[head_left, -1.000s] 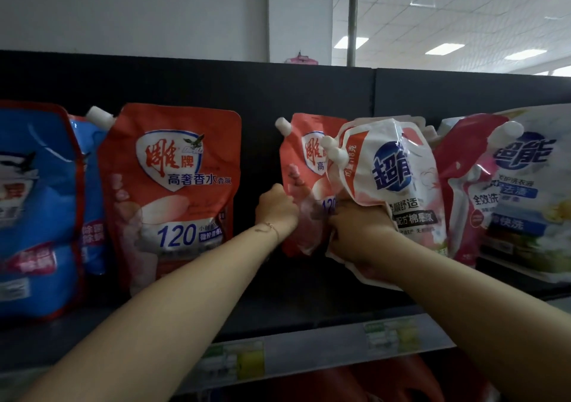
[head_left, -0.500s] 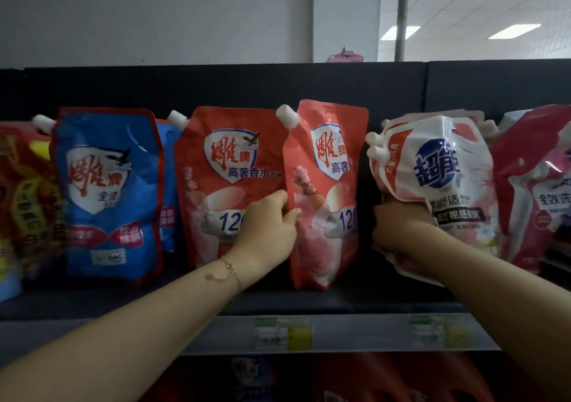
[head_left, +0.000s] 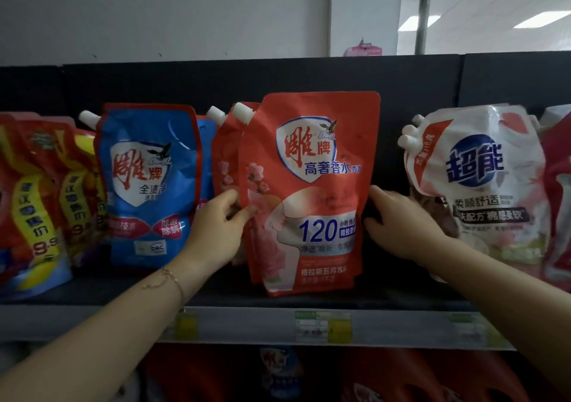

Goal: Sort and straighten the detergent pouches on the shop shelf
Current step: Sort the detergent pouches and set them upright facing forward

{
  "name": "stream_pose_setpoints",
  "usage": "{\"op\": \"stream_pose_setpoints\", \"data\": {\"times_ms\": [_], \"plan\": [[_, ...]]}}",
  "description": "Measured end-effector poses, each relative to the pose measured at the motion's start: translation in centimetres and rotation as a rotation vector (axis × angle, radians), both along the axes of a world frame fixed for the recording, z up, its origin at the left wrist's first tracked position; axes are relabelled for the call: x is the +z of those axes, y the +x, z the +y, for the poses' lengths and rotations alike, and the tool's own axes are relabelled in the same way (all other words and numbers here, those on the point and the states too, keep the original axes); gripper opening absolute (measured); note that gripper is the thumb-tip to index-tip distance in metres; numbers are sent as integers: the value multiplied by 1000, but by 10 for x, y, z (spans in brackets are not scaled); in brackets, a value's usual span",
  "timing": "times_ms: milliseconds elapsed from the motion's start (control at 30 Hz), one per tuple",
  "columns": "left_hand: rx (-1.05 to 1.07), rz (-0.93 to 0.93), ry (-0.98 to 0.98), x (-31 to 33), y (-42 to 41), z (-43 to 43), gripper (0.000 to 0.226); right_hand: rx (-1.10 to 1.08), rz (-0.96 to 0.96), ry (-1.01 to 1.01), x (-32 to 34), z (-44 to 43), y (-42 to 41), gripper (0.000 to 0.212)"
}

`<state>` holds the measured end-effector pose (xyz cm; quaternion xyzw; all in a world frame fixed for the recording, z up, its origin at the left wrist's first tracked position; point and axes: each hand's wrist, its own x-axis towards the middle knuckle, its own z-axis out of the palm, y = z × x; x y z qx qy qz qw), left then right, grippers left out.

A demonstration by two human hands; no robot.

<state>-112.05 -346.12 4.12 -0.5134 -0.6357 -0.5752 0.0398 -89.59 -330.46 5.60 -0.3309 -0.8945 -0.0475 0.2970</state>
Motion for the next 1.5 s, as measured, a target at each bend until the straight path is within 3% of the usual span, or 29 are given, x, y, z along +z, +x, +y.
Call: {"op": "stream_pose_setpoints", "data": {"times_ms": [200,300,433,467,533,633,733,833,1000,1167,1500], "plan": [[-19,-81,18,-3,-21,-9,14,157,249,-105,-16,-30,-17,28],[31,-98,66,-6,-28,-16,18,256,516,-119,-28,-44,-23,30],[124,-113,201,-15,-22,-29,8,482,824,-284,-37,-76,-38,13],[101,-135,230,-17,-17,-34,15,525,891,-368,-38,-85,-41,19],[-39,-192,223,-22,-6,-43,46,547,949,-481,-44,-98,-46,54],[-162,-90,65,-34,7,-53,95,515,859,-414,-59,-109,-56,97],[-108,106,-50,-45,7,-51,121,449,775,-335,-74,-114,-70,113],[-46,167,-68,-51,3,-43,122,294,645,-236,-78,-114,-79,121],[71,192,-68,-57,1,-33,122,230,541,-236,-75,-108,-87,133],[131,177,-67,-57,-9,-30,126,193,489,-207,-67,-108,-100,128],[56,130,-47,-53,-10,-30,133,198,378,-305,-59,-108,-94,131]]}}
